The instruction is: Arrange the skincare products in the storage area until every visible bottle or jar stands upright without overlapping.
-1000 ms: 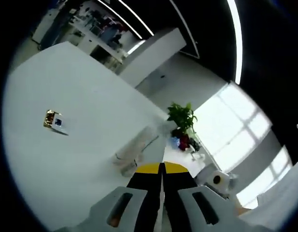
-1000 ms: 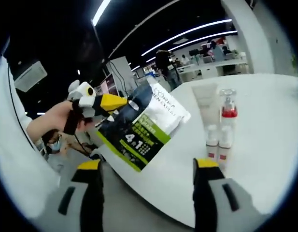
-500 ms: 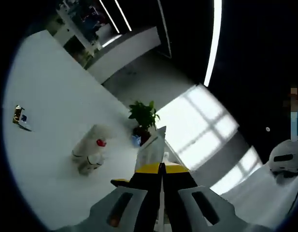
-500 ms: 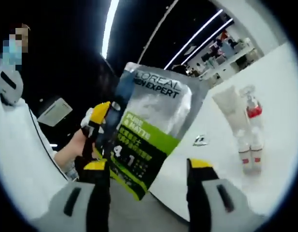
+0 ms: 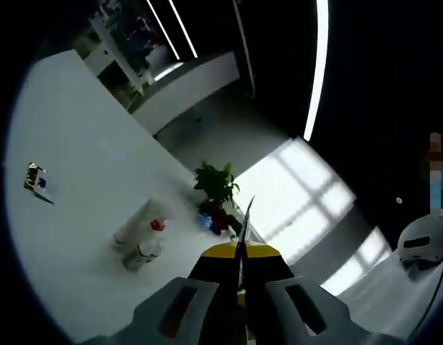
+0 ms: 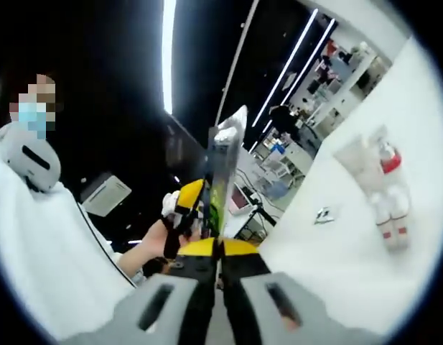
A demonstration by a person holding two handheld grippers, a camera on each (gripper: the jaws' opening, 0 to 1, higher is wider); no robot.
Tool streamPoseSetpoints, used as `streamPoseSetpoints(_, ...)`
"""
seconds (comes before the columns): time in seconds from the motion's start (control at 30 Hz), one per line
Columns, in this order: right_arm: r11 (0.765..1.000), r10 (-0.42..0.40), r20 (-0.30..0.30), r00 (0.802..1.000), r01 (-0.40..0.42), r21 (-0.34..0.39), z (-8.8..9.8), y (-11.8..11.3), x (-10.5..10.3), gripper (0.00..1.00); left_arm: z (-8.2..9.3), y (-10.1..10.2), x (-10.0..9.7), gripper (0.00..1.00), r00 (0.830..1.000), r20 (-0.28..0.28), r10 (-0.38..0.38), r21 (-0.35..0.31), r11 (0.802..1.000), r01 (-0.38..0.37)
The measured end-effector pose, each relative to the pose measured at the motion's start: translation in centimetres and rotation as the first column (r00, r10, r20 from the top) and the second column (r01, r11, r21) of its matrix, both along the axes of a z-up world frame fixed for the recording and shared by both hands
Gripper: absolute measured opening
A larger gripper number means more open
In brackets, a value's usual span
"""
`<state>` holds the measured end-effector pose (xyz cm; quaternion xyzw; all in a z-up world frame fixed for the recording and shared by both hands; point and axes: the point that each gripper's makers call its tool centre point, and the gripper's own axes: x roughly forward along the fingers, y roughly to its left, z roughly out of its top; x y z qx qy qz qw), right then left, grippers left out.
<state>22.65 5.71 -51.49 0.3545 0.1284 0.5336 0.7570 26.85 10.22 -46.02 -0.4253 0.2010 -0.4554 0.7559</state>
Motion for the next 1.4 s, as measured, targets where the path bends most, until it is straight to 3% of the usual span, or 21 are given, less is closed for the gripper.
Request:
streamPoseSetpoints(0.1,1.000,0.020,0.005,1.000,-0.020,0.006,0.7,0.1,-0.3,0.01,-0.1,0.2,0.1,0.00,1.000,0.024,-0.003,0.019,1.000,0.003)
streamPoseSetpoints(0.2,0.999,0.035,0.019,0.999,-0.035,0.019,1.4,0.1,-0.5,0.01,-0.8,0.1,-0.8,0.00,0.995,0.076,-0.064,0.105,0.993,0.056)
streamPoseSetpoints(0.33,0.998,0.043,0.014,0.999,-0.043,0.044,2.0,0.0,-0.4,0.01,-2.2,-0.6,-2.1,0.17,0.987,0.089,-0.136,0.202,0.973,0.116)
streamPoseSetpoints(0.43,0.997,0.061,0.012,0.998,-0.061,0.037,2.2,0.3,-0.5,0.01,-2.7,-1.0,-2.7,0.20,0.982,0.080,-0.169,0.212,0.966,0.149)
streamPoseSetpoints(0.57,0.997,0.082,0.018,0.996,-0.082,0.011,2.3,0.7,-0.7,0.01,-2.9,-1.4,-3.4,0.12,0.980,0.062,-0.191,0.164,0.970,0.179)
streamPoseSetpoints(0.7,0.997,0.070,0.025,0.997,-0.070,-0.028,2.3,0.9,-0.5,0.01,-2.4,-1.2,-3.4,0.01,0.986,0.038,-0.162,0.083,0.984,0.158)
streamPoseSetpoints(0.8,0.997,0.026,0.050,0.998,-0.022,-0.073,2.2,0.9,0.1,0.04,-2.8,-0.8,-3.2,0.00,0.992,-0.033,-0.124,0.028,0.992,0.125)
streamPoseSetpoints(0.93,0.994,-0.006,0.068,0.998,0.013,-0.106,2.3,0.9,0.7,0.12,-3.4,-0.6,-3.6,0.00,0.987,-0.108,-0.116,-0.033,0.993,0.113)
streamPoseSetpoints(1.03,0.994,-0.027,0.071,0.997,0.035,-0.104,2.6,0.7,1.4,0.22,-3.8,-0.4,-4.0,0.00,0.987,-0.116,-0.116,-0.043,0.993,0.111)
streamPoseSetpoints(1.13,0.987,-0.105,0.056,0.993,0.111,-0.114,2.5,0.2,3.3,0.30,-4.4,-0.4,-4.5,0.00,0.984,-0.132,-0.122,-0.033,0.992,0.118)
streamPoseSetpoints(1.17,0.985,-0.125,0.050,0.991,0.130,-0.115,2.4,0.0,3.9,0.31,-4.4,-1.3,-5.2,0.00,0.983,-0.138,-0.125,-0.026,0.992,0.123)
streamPoseSetpoints(1.23,0.973,-0.202,0.019,0.979,0.203,-0.111,2.4,-0.7,5.5,0.29,-4.7,-1.4,-5.5,0.00,0.981,-0.147,-0.127,-0.023,0.992,0.125)
streamPoseSetpoints(1.4,0.974,-0.197,0.034,0.980,0.199,-0.108,2.9,-0.3,5.8,0.20,-4.8,-0.6,-5.4,0.00,0.979,-0.172,-0.106,-0.073,0.993,0.095)
